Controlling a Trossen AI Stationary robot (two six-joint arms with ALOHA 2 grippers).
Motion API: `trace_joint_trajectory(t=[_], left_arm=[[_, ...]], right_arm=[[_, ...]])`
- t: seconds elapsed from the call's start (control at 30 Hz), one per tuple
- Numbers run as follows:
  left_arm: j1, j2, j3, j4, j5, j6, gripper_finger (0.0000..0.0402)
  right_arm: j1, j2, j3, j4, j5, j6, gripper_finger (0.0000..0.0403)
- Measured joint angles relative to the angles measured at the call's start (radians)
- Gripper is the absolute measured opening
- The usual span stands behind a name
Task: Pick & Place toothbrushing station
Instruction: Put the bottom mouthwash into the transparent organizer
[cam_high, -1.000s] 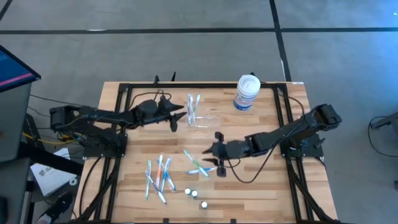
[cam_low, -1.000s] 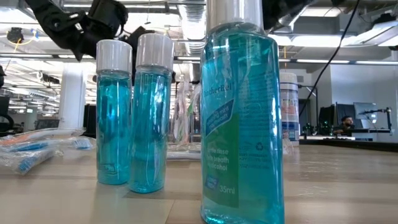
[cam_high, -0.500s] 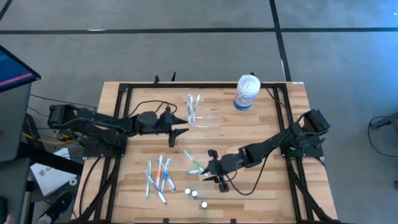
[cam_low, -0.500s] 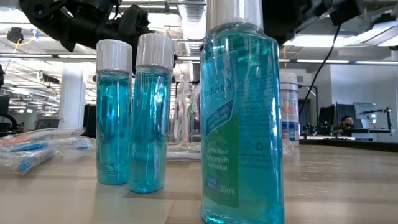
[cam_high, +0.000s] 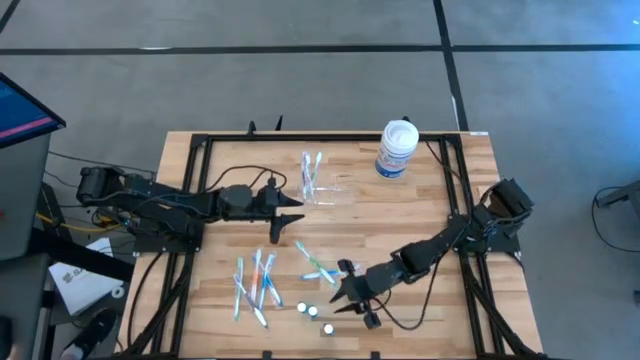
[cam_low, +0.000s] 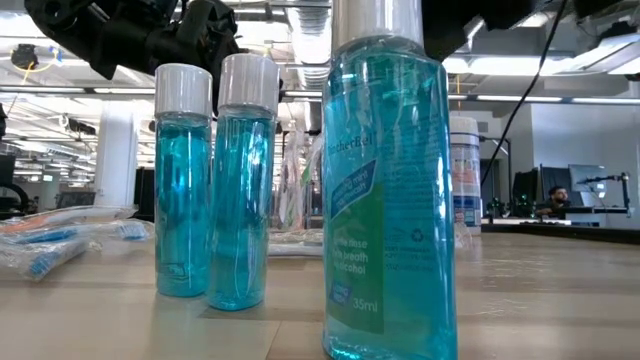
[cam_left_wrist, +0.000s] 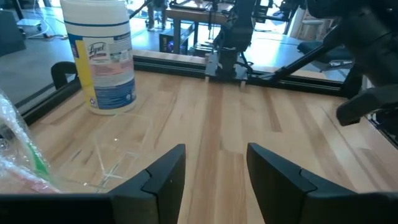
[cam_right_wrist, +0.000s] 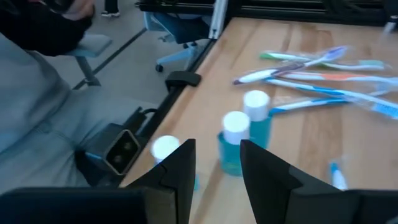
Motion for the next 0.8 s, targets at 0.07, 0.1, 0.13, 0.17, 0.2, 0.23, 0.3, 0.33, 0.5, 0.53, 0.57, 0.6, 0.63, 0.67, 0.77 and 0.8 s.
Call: trace_joint_trajectory(t=[0.07,0.1,0.13,0.17,0.2,0.23,0.3,0.33,0.5,0.53,0.57,0.6,0.63,0.67,0.77,0.8], left_arm=[[0.000,0.000,0.000,0.001,0.000,0.000,0.0166],[0.000,0.000,0.000,0.000,0.000,0.000,0.0166],[0.000,0.000,0.000,0.000,0.000,0.000,0.0166],[0.000,0.000,0.000,0.000,0.000,0.000,0.0166],[0.000,0.000,0.000,0.000,0.000,0.000,0.0166],[0.000,0.000,0.000,0.000,0.000,0.000,0.0166],[0.000,0.000,0.000,0.000,0.000,0.000,0.0166],[0.000,0.000,0.000,0.001,0.000,0.000,0.0166],[0.000,0.000,0.000,-0.001,0.000,-0.003,0.0166],[0.000,0.000,0.000,-0.001,0.000,-0.003,0.0166],[0.000,0.000,0.000,-0.001,0.000,-0.003,0.0165],[0.000,0.000,0.000,-0.001,0.000,-0.003,0.0164],[0.000,0.000,0.000,-0.001,0.000,-0.003,0.0163],[0.000,0.000,0.000,-0.002,0.000,-0.003,0.0161],[0.000,0.000,0.000,-0.002,0.000,-0.003,0.0158],[0.000,0.000,0.000,-0.003,0.000,-0.003,0.0157]], right_arm=[[0.008,0.001,0.000,0.003,0.000,0.009,0.0118],[0.013,0.011,0.000,0.015,0.000,0.015,0.0118],[0.015,0.022,0.001,0.032,0.002,0.017,0.0118],[0.019,0.032,0.000,0.041,0.003,0.016,0.0118],[0.023,0.043,-0.002,0.065,0.003,0.017,0.0118],[0.026,0.057,0.000,0.102,0.003,0.017,0.0118],[0.027,0.089,0.003,0.129,0.002,0.017,0.0118],[0.028,0.102,0.000,0.124,0.001,0.017,0.0118],[0.032,0.130,0.001,0.186,-0.002,0.018,0.0118],[0.033,0.130,0.001,0.187,-0.002,0.018,0.0118],[0.035,0.130,0.001,0.186,-0.003,0.018,0.0118],[0.039,0.130,0.001,0.187,-0.004,0.018,0.0118],[0.043,0.130,0.001,0.196,-0.005,0.018,0.0119],[0.048,0.130,0.001,0.209,-0.005,0.018,0.0119],[0.060,0.130,0.001,0.220,-0.005,0.018,0.0124],[0.060,0.138,0.001,0.222,-0.005,0.018,0.0127]])
